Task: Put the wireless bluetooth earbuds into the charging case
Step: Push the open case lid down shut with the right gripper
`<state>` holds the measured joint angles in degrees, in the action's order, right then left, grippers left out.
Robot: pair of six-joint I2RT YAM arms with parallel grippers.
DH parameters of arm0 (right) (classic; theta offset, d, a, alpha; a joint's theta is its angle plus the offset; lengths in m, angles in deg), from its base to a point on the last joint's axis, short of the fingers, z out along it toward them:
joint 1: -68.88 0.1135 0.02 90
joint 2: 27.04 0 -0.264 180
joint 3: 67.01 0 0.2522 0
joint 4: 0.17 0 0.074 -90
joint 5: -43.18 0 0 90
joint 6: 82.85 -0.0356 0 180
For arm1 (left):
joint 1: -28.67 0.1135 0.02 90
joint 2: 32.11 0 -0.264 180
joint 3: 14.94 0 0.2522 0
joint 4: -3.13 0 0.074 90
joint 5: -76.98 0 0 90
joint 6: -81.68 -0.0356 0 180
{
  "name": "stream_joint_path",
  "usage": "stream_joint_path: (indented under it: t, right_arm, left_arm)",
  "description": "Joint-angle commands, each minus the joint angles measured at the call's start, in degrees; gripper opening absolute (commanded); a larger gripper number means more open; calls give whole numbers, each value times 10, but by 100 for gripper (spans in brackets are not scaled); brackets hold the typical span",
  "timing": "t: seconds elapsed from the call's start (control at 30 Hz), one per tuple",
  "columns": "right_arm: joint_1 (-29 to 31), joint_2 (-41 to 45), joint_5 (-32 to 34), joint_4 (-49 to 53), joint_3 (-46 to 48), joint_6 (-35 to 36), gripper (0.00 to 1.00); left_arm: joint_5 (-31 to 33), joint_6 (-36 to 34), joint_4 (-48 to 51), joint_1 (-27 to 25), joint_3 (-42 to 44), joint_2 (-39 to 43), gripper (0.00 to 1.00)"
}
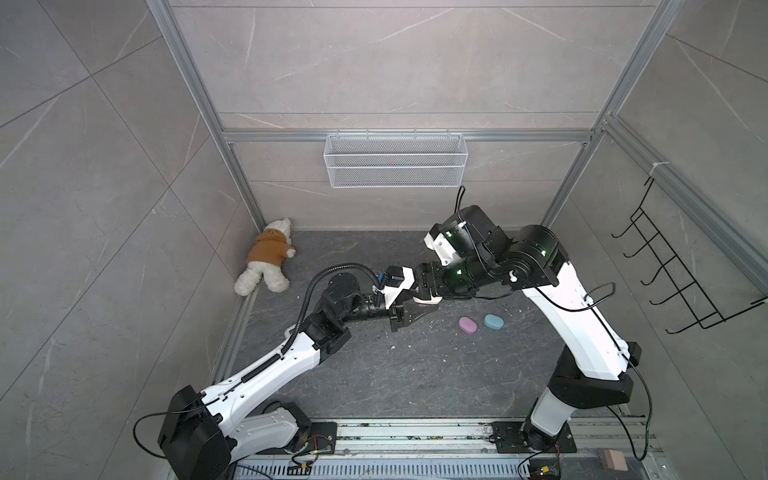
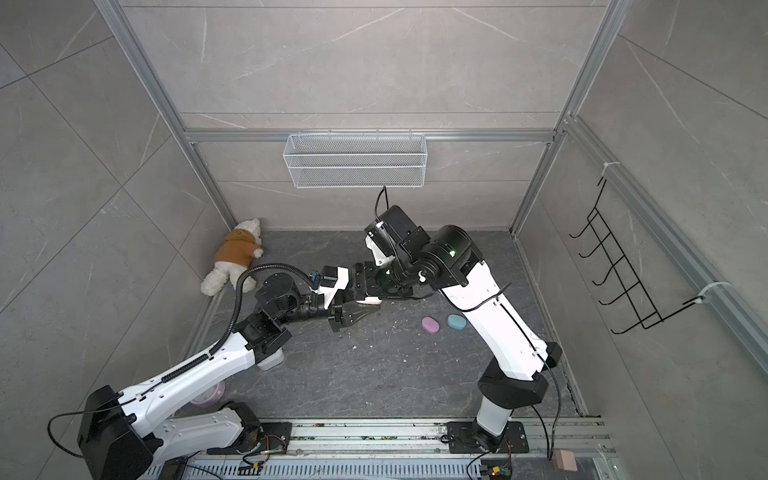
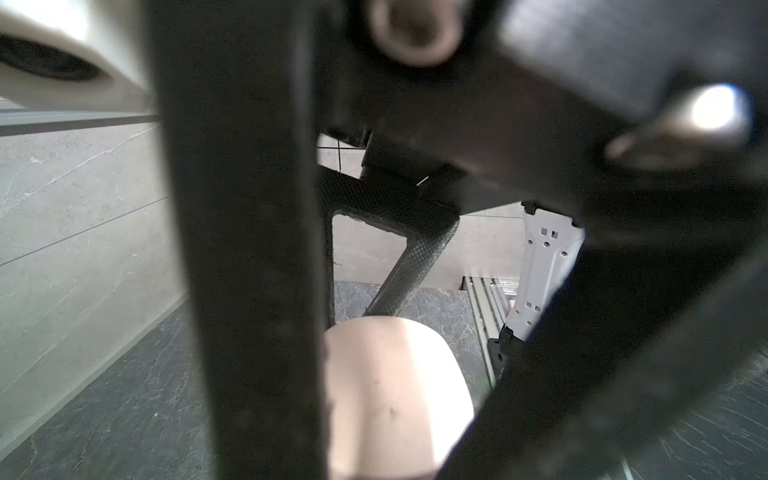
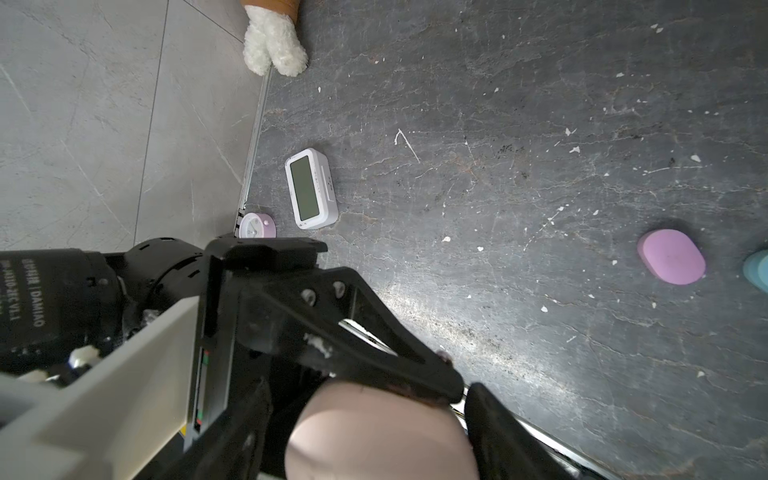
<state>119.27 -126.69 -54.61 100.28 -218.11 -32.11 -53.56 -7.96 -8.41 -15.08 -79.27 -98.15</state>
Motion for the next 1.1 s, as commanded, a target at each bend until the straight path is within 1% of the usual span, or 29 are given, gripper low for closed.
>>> stream_joint_path:
  t: [0.0,0.2,0.3,0.57,0.73,0.83,0.9,0.97,1.07]
  right_arm:
    - [5,7,-9,0,-1,-5,73]
    - [4,7,-13,10,3,-3,69]
    - [5,7,-13,10,2,-3,63]
    - [4,6,-23,9,3,-1,57]
    - [5,9,-18,4,3,-3,55]
    - [4,11,-15,1,5,-5,54]
    - [4,11,-14,1,5,-5,54]
    - [4,12,-14,-2,5,-6,53]
    - [4,13,-13,-5,1,-6,53]
  left_arm:
    - [7,-19,-13,-3,-20,7,0]
    - [8,-19,-13,-3,-19,6,0]
    - [9,-21,-9,-3,-21,6,0]
    - [10,-23,-5,-4,-21,4,0]
    - [11,-25,-4,-4,-22,2,1]
    - [12,-25,-1,-5,-22,2,7]
    - [13,-25,-1,-5,-22,3,8]
    - [14,-25,0,-5,-22,3,13]
    - [14,-26,2,-6,-22,2,14]
